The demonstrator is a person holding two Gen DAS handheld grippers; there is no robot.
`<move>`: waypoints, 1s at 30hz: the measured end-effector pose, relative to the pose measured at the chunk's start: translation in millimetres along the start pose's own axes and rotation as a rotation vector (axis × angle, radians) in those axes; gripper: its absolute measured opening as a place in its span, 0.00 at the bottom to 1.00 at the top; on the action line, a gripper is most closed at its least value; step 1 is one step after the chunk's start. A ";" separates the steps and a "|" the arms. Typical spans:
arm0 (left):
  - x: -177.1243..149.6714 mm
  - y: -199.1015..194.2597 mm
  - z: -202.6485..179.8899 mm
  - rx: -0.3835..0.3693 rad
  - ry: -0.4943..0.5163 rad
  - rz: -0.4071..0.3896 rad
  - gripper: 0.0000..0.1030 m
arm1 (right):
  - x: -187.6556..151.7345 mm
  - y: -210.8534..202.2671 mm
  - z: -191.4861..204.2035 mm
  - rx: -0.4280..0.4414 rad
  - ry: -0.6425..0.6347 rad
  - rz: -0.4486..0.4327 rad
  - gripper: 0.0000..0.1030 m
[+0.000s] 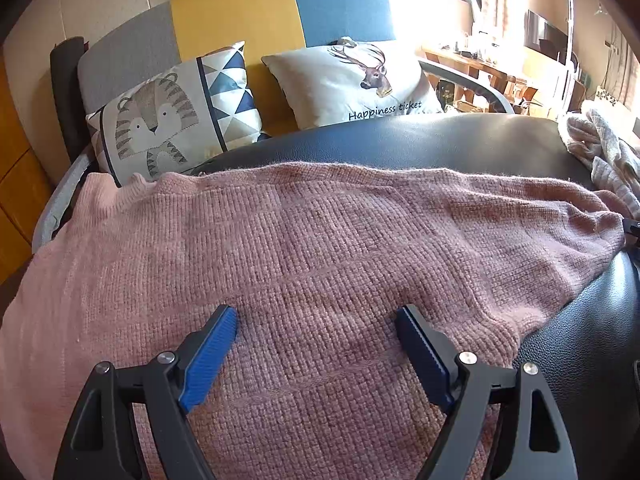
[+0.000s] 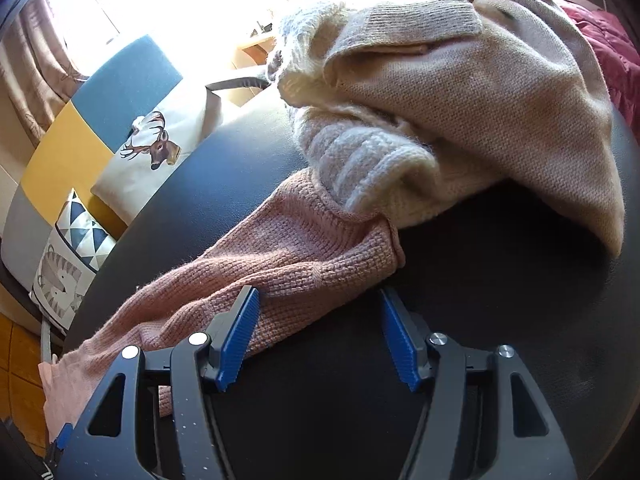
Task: Fold clothes
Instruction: 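Close the right gripper on the pink sleeve cuff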
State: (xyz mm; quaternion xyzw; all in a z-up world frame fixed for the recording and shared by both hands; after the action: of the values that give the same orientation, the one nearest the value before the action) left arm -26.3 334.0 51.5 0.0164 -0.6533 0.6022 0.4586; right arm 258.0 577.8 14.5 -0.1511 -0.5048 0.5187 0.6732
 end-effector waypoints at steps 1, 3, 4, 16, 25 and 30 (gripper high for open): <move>-0.3 -0.2 0.2 -0.002 -0.001 -0.001 0.83 | 0.2 0.2 -1.0 0.004 0.008 -0.009 0.59; -0.6 -0.3 0.4 -0.005 -0.003 -0.002 0.83 | 0.8 1.7 -4.1 0.018 0.025 -0.017 0.39; -0.6 -0.2 0.5 -0.006 -0.004 -0.002 0.83 | 1.0 2.4 -7.0 0.023 0.036 -0.015 0.30; -0.7 -0.3 1.5 -0.026 -0.014 -0.003 0.82 | 5.9 -18.9 -17.9 0.181 0.105 -0.067 0.04; 12.5 -29.1 -3.3 -0.193 -0.040 -0.072 0.80 | 4.2 -33.0 5.2 0.229 0.050 -0.065 0.07; 3.1 -13.4 -31.9 -0.119 0.125 -0.038 0.80 | -4.3 -15.5 -36.0 0.214 0.268 0.015 0.38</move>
State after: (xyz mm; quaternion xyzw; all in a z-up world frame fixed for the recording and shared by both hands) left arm -1.9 357.6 59.2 -0.0362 -0.6575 0.5535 0.5100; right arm 296.8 579.2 7.5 -0.1501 -0.3515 0.5496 0.7429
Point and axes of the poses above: each gripper's, at about its wrist camera, not at the fingertips, and y roughly the way its jaws point, z to its left, x to its top, the point moved 1 cm from there along y, roughly the way its jaws point, and after that the axes turned 5 degrees about x, right-handed, at the moved point
